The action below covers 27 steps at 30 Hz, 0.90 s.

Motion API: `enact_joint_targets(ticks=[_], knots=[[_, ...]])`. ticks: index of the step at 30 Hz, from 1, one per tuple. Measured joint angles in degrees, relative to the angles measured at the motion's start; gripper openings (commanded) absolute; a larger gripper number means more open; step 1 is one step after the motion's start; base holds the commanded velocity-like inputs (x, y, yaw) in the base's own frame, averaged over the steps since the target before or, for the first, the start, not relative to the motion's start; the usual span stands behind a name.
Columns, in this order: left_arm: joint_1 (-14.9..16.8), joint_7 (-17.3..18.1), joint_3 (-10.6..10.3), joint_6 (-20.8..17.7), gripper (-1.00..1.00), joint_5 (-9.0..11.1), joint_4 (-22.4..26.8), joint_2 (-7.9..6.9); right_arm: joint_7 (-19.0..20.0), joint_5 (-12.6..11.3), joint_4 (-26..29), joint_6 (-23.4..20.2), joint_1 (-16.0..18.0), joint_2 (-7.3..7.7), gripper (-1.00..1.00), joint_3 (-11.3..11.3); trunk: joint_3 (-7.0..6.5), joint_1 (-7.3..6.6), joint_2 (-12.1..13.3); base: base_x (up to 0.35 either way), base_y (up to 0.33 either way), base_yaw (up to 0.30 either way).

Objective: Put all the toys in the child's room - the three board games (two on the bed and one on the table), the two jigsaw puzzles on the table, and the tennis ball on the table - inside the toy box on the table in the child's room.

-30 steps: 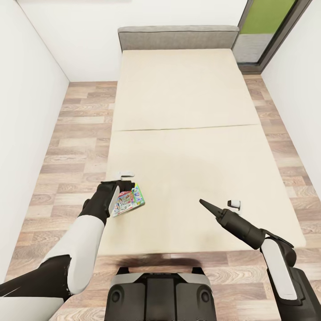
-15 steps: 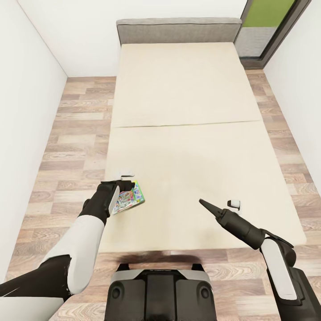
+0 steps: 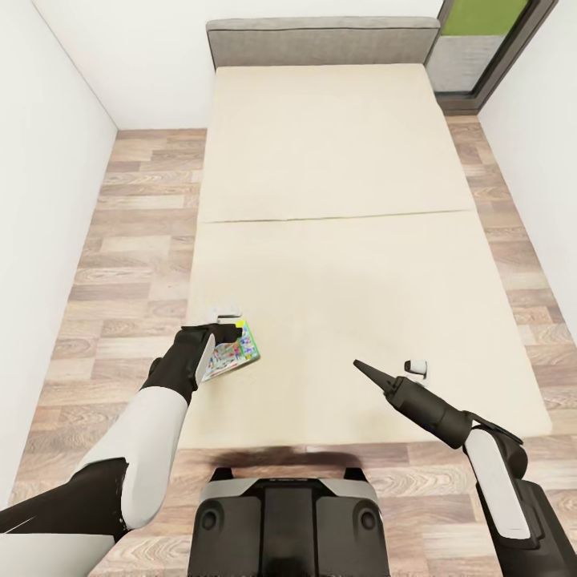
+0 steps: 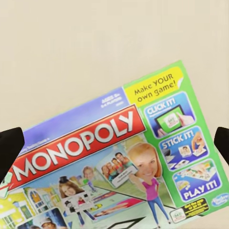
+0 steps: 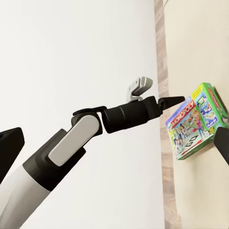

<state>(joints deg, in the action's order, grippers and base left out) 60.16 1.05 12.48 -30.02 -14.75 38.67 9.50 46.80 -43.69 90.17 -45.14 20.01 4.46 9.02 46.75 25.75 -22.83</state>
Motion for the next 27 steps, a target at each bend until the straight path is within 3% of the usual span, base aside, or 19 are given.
enact_joint_targets(ticks=[27], knots=[[-0.11, 0.14, -0.04, 2.7, 1.0, 0.06, -0.17, 0.0, -0.71, 0.07, 0.0, 0.1, 0.0, -0.07, 1.0, -0.12, 2.51, 0.0, 0.0, 0.0, 0.0, 0.0]])
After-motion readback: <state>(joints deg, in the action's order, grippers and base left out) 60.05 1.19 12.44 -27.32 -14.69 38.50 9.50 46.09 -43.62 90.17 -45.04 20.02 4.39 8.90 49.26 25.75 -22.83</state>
